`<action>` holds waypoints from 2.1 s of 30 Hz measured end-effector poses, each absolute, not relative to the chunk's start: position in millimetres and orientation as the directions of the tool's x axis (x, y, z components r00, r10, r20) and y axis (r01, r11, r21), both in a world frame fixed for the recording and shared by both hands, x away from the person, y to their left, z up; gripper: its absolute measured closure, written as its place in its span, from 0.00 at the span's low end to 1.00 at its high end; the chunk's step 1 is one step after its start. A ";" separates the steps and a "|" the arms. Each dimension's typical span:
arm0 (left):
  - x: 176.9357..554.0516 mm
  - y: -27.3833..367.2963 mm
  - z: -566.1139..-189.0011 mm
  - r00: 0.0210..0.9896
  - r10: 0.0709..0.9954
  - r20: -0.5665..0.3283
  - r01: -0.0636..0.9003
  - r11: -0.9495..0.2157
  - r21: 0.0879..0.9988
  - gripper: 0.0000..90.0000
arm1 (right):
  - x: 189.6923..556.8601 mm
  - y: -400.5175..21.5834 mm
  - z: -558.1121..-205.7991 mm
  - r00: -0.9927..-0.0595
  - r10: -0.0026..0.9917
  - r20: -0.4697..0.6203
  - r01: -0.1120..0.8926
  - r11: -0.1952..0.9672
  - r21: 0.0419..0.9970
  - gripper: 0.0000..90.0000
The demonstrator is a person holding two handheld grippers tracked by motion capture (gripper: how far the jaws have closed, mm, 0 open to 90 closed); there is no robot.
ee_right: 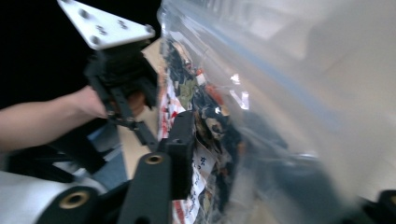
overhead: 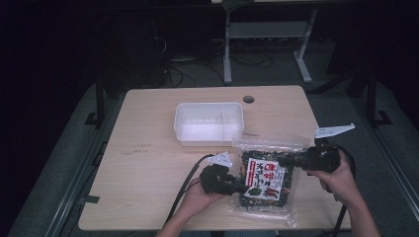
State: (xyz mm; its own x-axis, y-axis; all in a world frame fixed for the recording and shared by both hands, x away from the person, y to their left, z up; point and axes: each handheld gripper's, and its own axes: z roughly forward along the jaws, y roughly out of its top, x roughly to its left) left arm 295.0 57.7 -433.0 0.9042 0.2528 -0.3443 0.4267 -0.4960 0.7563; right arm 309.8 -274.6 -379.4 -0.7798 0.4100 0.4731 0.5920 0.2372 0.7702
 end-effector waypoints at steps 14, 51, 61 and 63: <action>294.8 77.9 -421.8 0.915 0.302 -0.266 0.393 -0.526 0.754 0.59 | 301.1 -278.7 -354.3 -0.786 0.397 0.474 0.574 0.186 0.797 0.85; 277.7 155.6 -431.1 0.897 0.419 -0.139 0.391 -0.610 0.689 0.35 | 325.7 -239.7 -289.8 -0.807 0.488 0.333 0.466 0.180 0.866 0.86; 273.8 165.6 -437.2 0.891 0.434 -0.136 0.400 -0.606 0.688 0.32 | 338.3 -217.8 -272.3 -0.820 0.492 0.292 0.432 0.200 0.879 0.86; 272.4 165.9 -438.8 0.892 0.433 -0.128 0.396 -0.616 0.681 0.32 | 340.6 -214.1 -269.2 -0.823 0.490 0.288 0.426 0.198 0.883 0.86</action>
